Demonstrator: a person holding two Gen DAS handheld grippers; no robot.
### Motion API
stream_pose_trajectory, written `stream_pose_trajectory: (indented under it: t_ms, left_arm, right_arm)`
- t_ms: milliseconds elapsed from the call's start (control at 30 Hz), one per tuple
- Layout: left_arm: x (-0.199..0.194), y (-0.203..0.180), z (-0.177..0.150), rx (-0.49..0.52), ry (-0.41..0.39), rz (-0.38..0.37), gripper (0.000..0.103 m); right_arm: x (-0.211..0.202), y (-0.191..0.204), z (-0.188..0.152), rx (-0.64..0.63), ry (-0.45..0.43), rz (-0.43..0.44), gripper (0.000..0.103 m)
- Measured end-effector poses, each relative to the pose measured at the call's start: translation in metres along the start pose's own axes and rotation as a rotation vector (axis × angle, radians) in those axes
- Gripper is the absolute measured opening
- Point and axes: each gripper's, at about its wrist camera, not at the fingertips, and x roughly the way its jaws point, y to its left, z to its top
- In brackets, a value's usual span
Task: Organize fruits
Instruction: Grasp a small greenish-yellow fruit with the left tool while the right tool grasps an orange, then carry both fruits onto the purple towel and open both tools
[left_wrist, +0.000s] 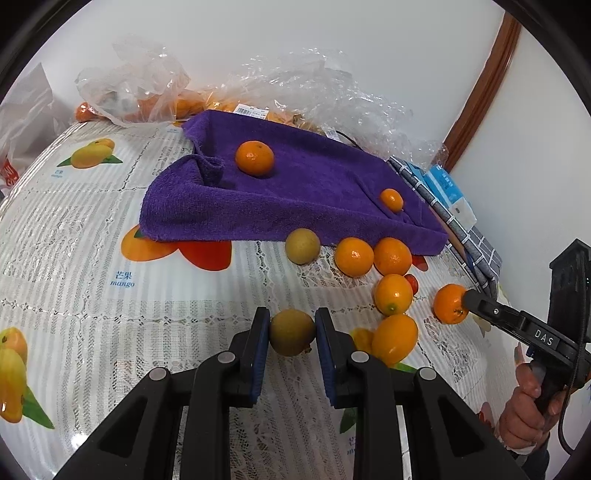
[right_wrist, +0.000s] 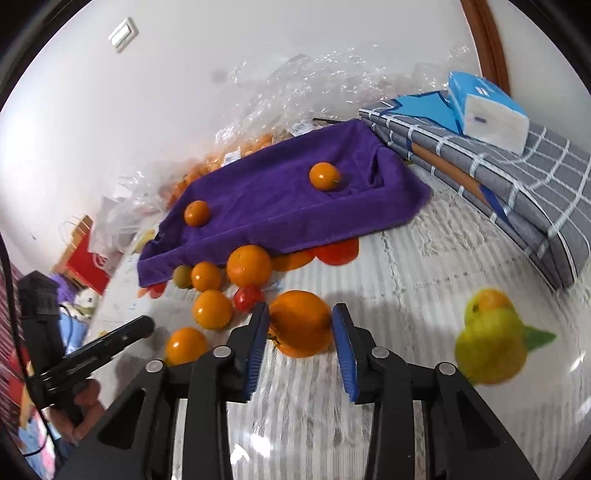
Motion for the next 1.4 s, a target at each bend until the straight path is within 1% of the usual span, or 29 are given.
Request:
stream_pose_trajectory:
  t_ms: [167,233,333,400,500,633,700,733,933,967,1033,1200,1333,1400]
  left_arm:
    - [0.001,0.001,0.001,-0.003,0.004,-0.002,0.024]
    - [0.001,0.002,0.001,-0.007,0.007,-0.003,0.024]
    - [0.001,0.002,0.001,-0.006,0.007,-0.002,0.024]
    - [0.001,0.002,0.001,-0.005,0.007,-0.003,0.024]
    - [0.001,0.002,0.001,-0.01,0.009,-0.004,0.024]
    - [0.002,0.002,0.001,-0.007,0.012,-0.01,0.024]
    - [0.002,0.003,0.001,-0.008,0.011,-0.01,0.024]
    - [0.002,0.003,0.001,-0.009,0.01,-0.009,0.024]
    - [0.0,0.002,0.0,-0.006,0.0,-0.004,0.024]
    - [-0.001,0.002,0.0,-0.008,-0.004,-0.004,0.024]
    - [-0.004,0.003,0.0,-0.01,-0.017,-0.005,0.024]
    - [-0.013,0.004,0.0,-0.011,-0.06,-0.006,0.024]
    - [-0.02,0.001,0.002,0.001,-0.094,-0.007,0.024]
    - [-0.023,0.002,0.006,-0.017,-0.108,-0.002,0.024]
  right_arm:
    - [0.0,0.003,-0.001,-0.024,-0.013,-0.031,0.04]
    - [0.005,0.006,0.002,-0.033,0.002,-0.028,0.043]
    - [0.012,0.008,0.002,-0.049,0.016,-0.018,0.05]
    - [0.019,0.011,0.0,-0.065,0.027,-0.011,0.051]
    - [0.028,0.018,-0.003,-0.097,0.069,-0.012,0.052]
    - [0.029,0.023,-0.001,-0.136,0.052,-0.025,0.052]
    - [0.035,0.023,0.0,-0.141,0.073,-0.044,0.049]
    - [0.036,0.025,0.0,-0.152,0.078,-0.057,0.045]
    - [0.024,0.032,-0.008,-0.207,0.02,-0.094,0.043]
    - [0.021,0.032,-0.009,-0.21,0.008,-0.091,0.043]
    - [0.016,0.029,-0.009,-0.2,-0.013,-0.072,0.043]
    - [0.008,0.018,-0.007,-0.14,-0.054,-0.057,0.043]
    - [0.003,0.014,-0.007,-0.118,-0.076,-0.085,0.043]
    - [-0.001,0.011,-0.004,-0.115,-0.072,-0.097,0.043]
